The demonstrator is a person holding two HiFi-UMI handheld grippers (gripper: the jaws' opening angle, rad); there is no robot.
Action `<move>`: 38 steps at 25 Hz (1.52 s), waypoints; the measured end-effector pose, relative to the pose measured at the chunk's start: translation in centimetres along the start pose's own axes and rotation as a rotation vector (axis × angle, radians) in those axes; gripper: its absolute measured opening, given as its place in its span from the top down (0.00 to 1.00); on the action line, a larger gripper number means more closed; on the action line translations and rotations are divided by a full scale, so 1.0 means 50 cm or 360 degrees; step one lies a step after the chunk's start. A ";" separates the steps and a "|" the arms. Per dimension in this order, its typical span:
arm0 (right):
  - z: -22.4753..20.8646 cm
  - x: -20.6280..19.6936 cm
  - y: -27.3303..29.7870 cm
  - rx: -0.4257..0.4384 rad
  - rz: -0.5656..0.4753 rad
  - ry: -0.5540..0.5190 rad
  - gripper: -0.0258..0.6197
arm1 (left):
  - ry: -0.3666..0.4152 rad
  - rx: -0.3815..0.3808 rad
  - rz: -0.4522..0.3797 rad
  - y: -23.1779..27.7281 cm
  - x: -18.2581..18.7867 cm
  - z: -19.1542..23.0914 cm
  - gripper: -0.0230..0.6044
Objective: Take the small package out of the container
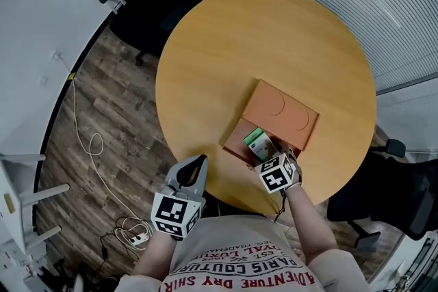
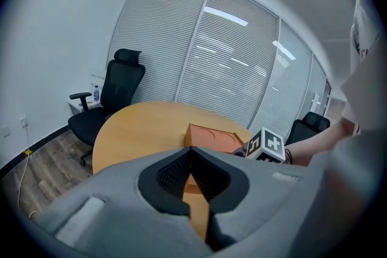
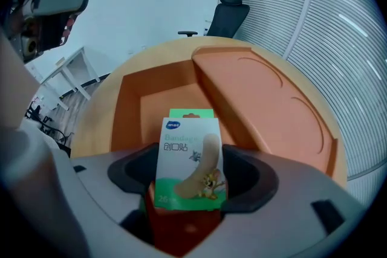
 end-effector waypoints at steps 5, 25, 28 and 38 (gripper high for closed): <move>0.005 0.001 -0.018 0.0022 -0.0001 -0.0026 0.44 | 0.0036 -0.0020 -0.0027 -0.008 0.018 0.000 0.95; 0.040 0.154 -0.337 -0.0255 -0.0749 0.0283 0.45 | 0.0218 -0.0277 -0.0154 -0.041 0.117 -0.038 0.95; 0.036 0.156 -0.408 -0.0360 -0.0906 0.0394 0.45 | 0.0258 -0.0335 -0.0183 -0.045 0.138 -0.058 0.95; 0.015 0.118 -0.586 -0.0752 -0.1334 0.0640 0.44 | 0.0418 -0.0591 -0.0326 -0.023 0.231 -0.149 0.95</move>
Point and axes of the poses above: the fingertips, and each gripper's own axes: y forward along the fingers, z to its left, x out of its top, the point moved 5 cm from there along -y, backward along the fingers, and after that the axes turned 8 degrees about -z, right-handed, at the moved point
